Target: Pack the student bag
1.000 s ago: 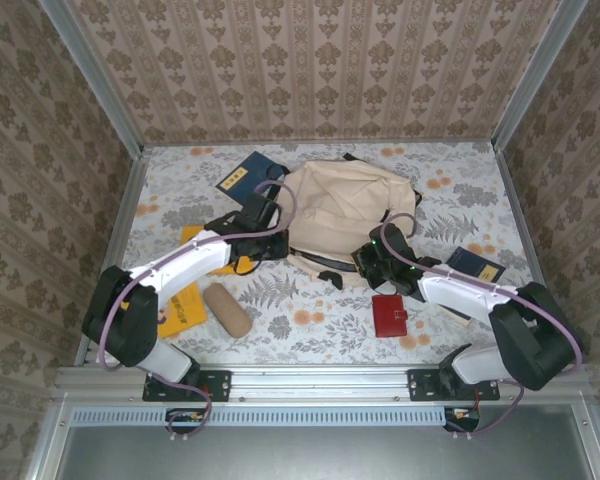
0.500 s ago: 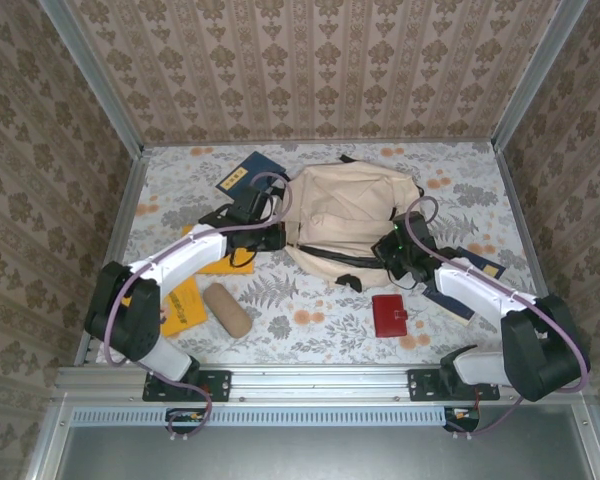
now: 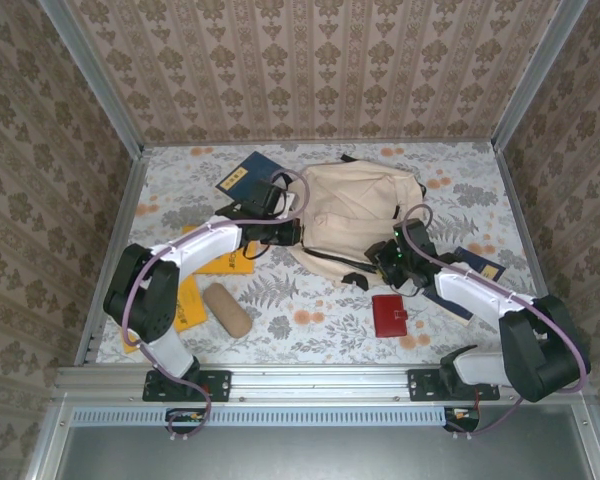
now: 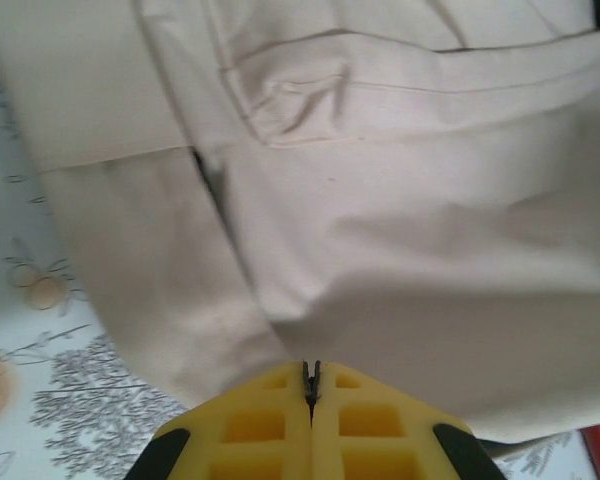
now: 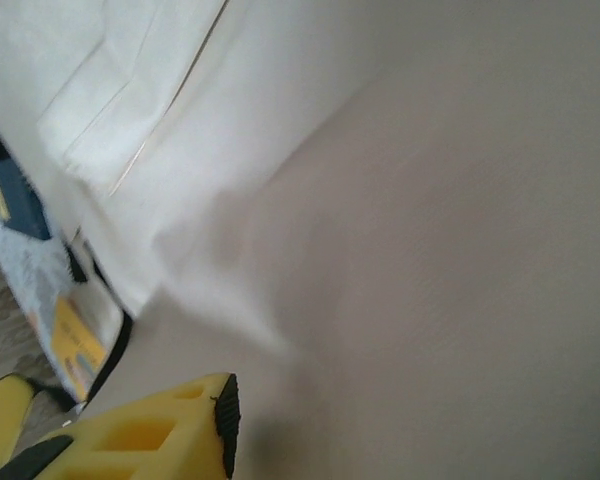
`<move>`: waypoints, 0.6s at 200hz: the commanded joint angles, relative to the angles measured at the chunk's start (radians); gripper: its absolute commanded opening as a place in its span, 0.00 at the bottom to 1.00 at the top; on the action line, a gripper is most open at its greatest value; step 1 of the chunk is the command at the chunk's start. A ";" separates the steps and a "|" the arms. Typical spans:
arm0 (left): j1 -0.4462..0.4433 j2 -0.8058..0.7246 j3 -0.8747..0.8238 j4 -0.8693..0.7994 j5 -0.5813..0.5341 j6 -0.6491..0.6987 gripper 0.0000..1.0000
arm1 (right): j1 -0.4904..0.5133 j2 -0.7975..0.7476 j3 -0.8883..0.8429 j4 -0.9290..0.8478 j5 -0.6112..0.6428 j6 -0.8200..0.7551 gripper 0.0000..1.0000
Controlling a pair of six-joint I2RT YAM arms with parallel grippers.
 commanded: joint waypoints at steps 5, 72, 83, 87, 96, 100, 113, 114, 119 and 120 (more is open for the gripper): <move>-0.033 -0.012 0.017 0.024 0.038 0.021 0.00 | 0.067 0.030 -0.006 0.128 0.002 0.183 0.44; -0.081 -0.029 -0.005 0.038 0.001 -0.008 0.00 | 0.219 0.105 0.058 0.181 0.164 0.378 0.33; -0.078 -0.034 -0.003 0.027 -0.023 -0.007 0.00 | 0.226 0.112 0.053 0.179 0.182 0.400 0.24; -0.077 -0.036 -0.003 0.019 -0.036 -0.005 0.00 | 0.228 0.112 0.049 0.180 0.188 0.405 0.21; -0.071 -0.034 0.004 0.005 -0.070 -0.009 0.00 | 0.231 0.109 0.042 0.174 0.190 0.406 0.16; -0.067 -0.030 0.010 -0.003 -0.078 -0.008 0.00 | 0.231 0.105 0.039 0.166 0.188 0.406 0.15; -0.051 -0.007 0.044 -0.057 -0.104 0.004 0.00 | 0.232 0.095 0.025 0.147 0.185 0.403 0.11; -0.049 -0.006 0.047 -0.060 -0.107 0.005 0.00 | 0.231 0.095 0.022 0.146 0.185 0.403 0.11; -0.043 0.003 0.058 -0.077 -0.125 0.010 0.00 | 0.231 0.095 0.011 0.144 0.185 0.399 0.10; -0.042 0.004 0.059 -0.080 -0.128 0.011 0.00 | 0.232 0.095 0.009 0.144 0.184 0.398 0.10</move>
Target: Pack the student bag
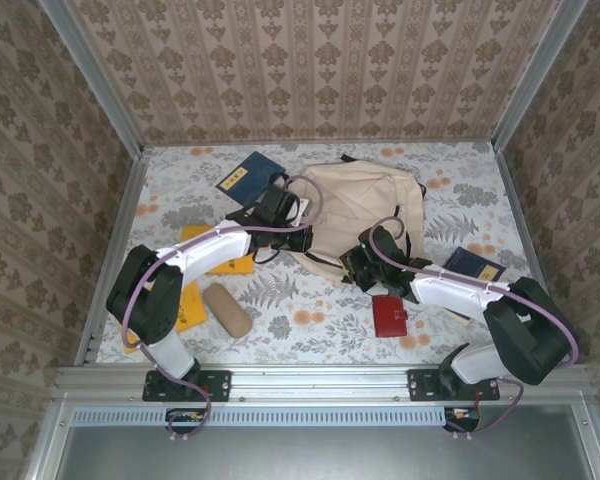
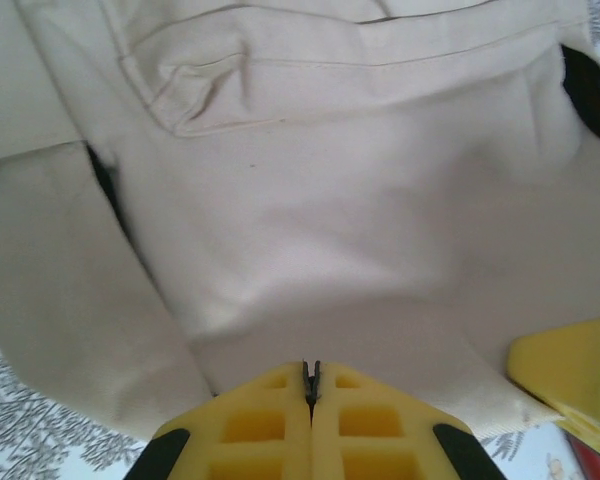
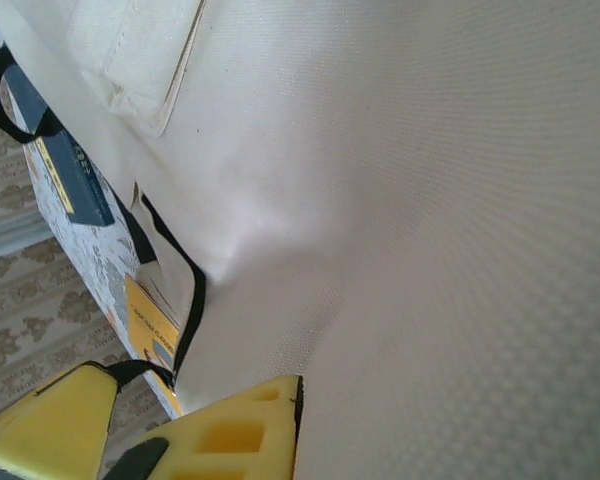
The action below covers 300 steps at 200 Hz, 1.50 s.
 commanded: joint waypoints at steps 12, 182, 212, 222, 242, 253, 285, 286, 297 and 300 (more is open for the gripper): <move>0.047 0.016 0.065 -0.093 -0.105 0.018 0.00 | 0.008 -0.052 -0.046 -0.048 0.032 0.049 0.08; 0.153 0.239 0.226 -0.042 -0.156 0.017 0.00 | -0.020 -0.286 -0.140 -0.239 0.079 -0.057 0.05; 0.164 0.239 0.258 -0.055 -0.135 0.015 0.00 | -0.035 -0.215 -0.026 -0.208 0.039 -0.205 0.07; 0.169 0.232 0.283 -0.083 -0.126 0.007 0.10 | -0.039 -0.180 0.017 -0.198 0.025 -0.242 0.07; 0.189 0.186 0.301 -0.107 -0.103 -0.025 0.38 | -0.052 -0.092 0.096 -0.177 -0.001 -0.295 0.08; 0.208 0.146 0.294 -0.117 -0.099 -0.046 0.52 | -0.060 -0.047 0.120 -0.156 -0.015 -0.311 0.08; 0.303 0.026 0.221 -0.163 -0.126 -0.088 0.70 | -0.088 0.115 0.189 -0.123 -0.035 -0.366 0.09; 0.307 0.023 0.219 -0.165 -0.128 -0.089 0.71 | -0.090 0.121 0.191 -0.123 -0.036 -0.369 0.09; 0.347 -0.009 0.186 -0.197 -0.161 -0.105 0.75 | -0.101 0.162 0.212 -0.120 -0.049 -0.403 0.11; 0.359 -0.015 0.177 -0.207 -0.171 -0.110 0.76 | -0.105 0.172 0.218 -0.125 -0.051 -0.412 0.12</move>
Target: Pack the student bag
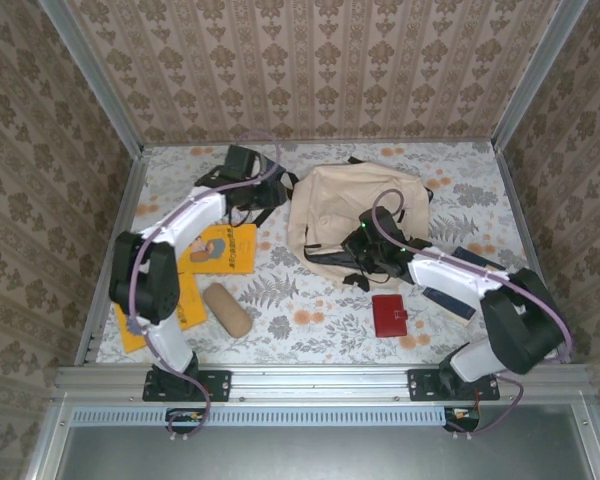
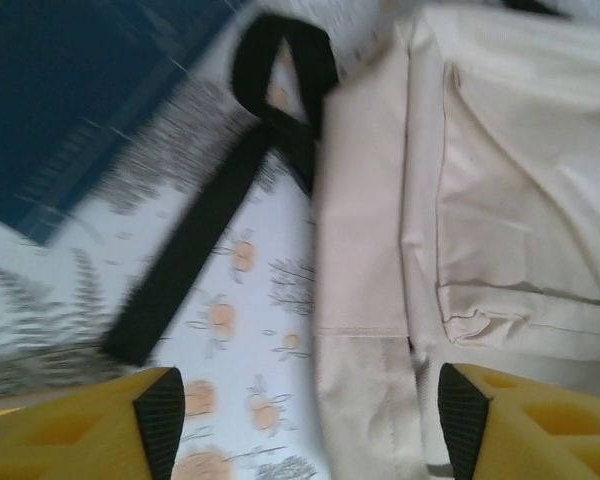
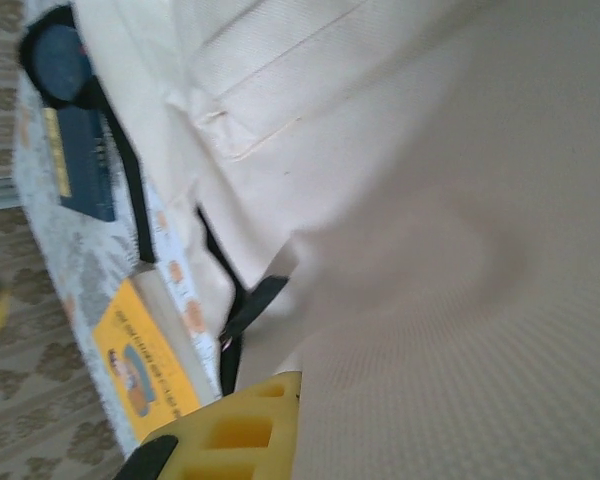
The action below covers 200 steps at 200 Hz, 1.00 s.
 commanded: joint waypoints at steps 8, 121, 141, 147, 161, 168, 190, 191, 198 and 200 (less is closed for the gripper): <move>0.106 -0.102 -0.087 -0.106 -0.095 -0.062 0.77 | -0.034 0.098 0.067 -0.009 -0.057 -0.123 0.13; 0.304 0.085 -0.120 -0.142 -0.051 -0.112 0.82 | -0.090 -0.133 0.097 -0.316 -0.068 -0.402 0.88; 0.266 0.145 -0.081 -0.147 -0.052 -0.109 0.82 | -0.106 -0.203 0.090 -0.365 -0.062 -0.424 0.90; 0.254 0.162 -0.071 -0.149 -0.047 -0.111 0.81 | -0.111 -0.217 0.091 -0.376 -0.062 -0.428 0.90; 0.228 0.196 -0.059 -0.145 -0.035 -0.118 0.81 | -0.120 -0.249 0.096 -0.400 -0.062 -0.430 0.91; 0.215 0.207 -0.057 -0.141 -0.025 -0.124 0.80 | -0.123 -0.264 0.100 -0.408 -0.061 -0.434 0.91; 0.168 0.220 -0.061 -0.114 0.015 -0.122 0.79 | -0.124 -0.291 0.120 -0.426 -0.056 -0.438 0.91; 0.165 0.221 -0.060 -0.114 0.018 -0.120 0.78 | -0.124 -0.292 0.122 -0.426 -0.056 -0.438 0.91; 0.146 0.223 -0.059 -0.110 0.035 -0.113 0.77 | -0.123 -0.296 0.132 -0.435 -0.057 -0.441 0.91; 0.141 0.223 -0.059 -0.109 0.039 -0.111 0.77 | -0.123 -0.297 0.137 -0.438 -0.056 -0.444 0.91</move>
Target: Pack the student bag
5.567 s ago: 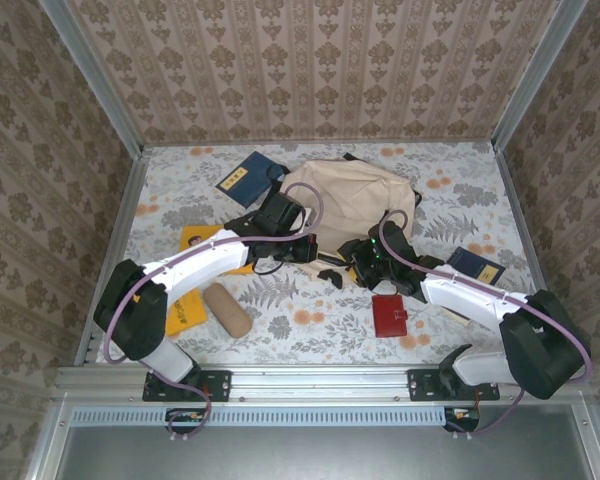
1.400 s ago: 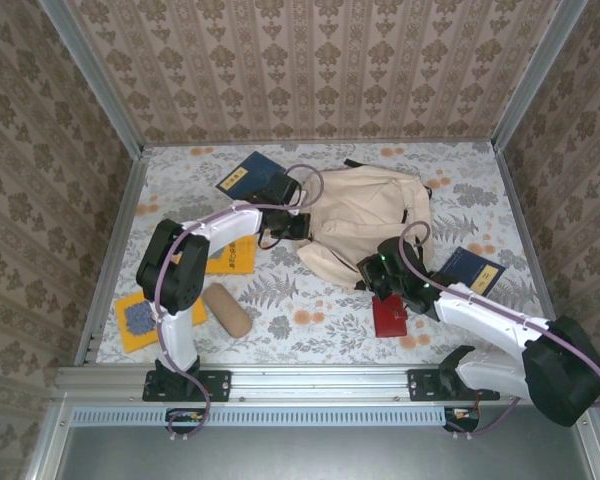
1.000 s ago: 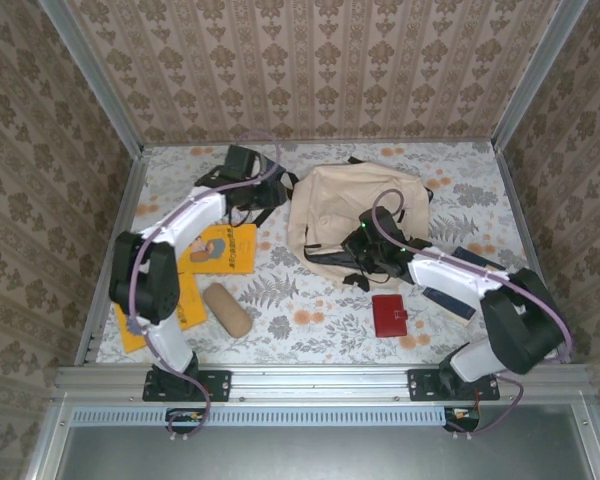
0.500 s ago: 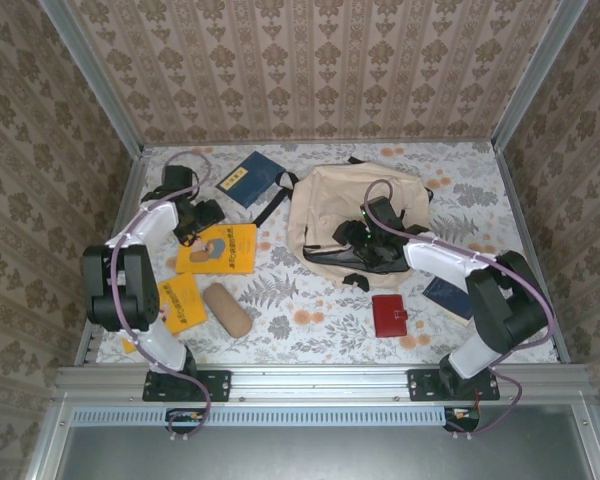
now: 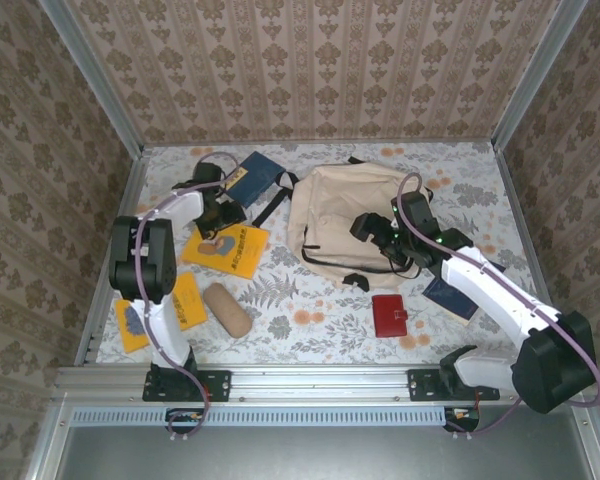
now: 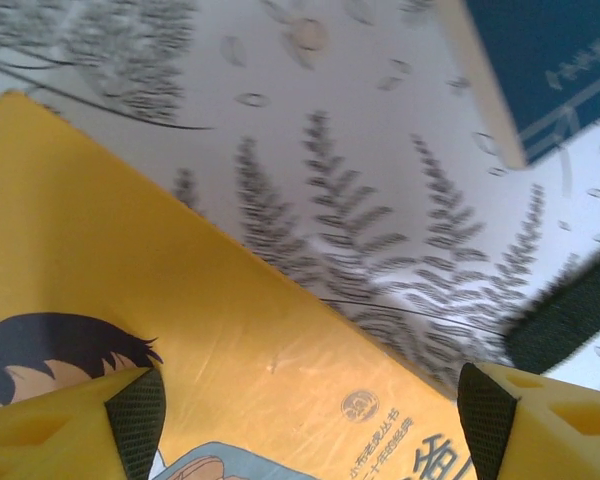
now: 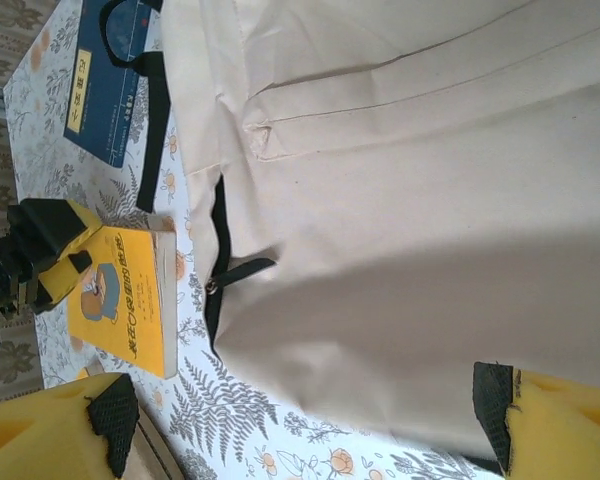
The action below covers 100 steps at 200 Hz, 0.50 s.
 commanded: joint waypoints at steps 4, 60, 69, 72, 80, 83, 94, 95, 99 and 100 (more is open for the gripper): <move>-0.071 0.044 0.002 -0.006 0.110 0.000 0.77 | -0.003 -0.031 0.048 -0.079 0.022 -0.037 0.91; -0.137 -0.076 0.012 -0.026 0.202 0.060 0.76 | 0.106 0.135 0.197 -0.102 0.037 -0.161 0.88; -0.120 -0.117 0.013 -0.037 0.204 0.052 0.77 | 0.134 0.198 0.234 -0.099 0.033 -0.181 0.87; -0.113 -0.130 0.012 -0.040 0.207 0.048 0.77 | 0.143 0.218 0.248 -0.098 0.033 -0.186 0.87; -0.091 -0.168 0.001 -0.043 0.218 0.034 0.79 | 0.166 0.269 0.285 -0.094 0.031 -0.201 0.86; -0.082 -0.182 -0.004 -0.045 0.223 0.030 0.79 | 0.174 0.289 0.298 -0.091 0.027 -0.207 0.86; -0.048 -0.231 -0.033 -0.053 0.227 0.013 0.81 | 0.202 0.360 0.346 -0.080 0.018 -0.219 0.84; -0.044 -0.233 -0.036 -0.054 0.227 0.012 0.81 | 0.205 0.367 0.350 -0.079 0.016 -0.220 0.84; -0.032 -0.252 -0.051 -0.057 0.226 0.006 0.82 | 0.213 0.393 0.371 -0.076 0.012 -0.222 0.83; -0.028 -0.255 -0.055 -0.057 0.226 0.005 0.82 | 0.216 0.398 0.375 -0.074 0.010 -0.223 0.83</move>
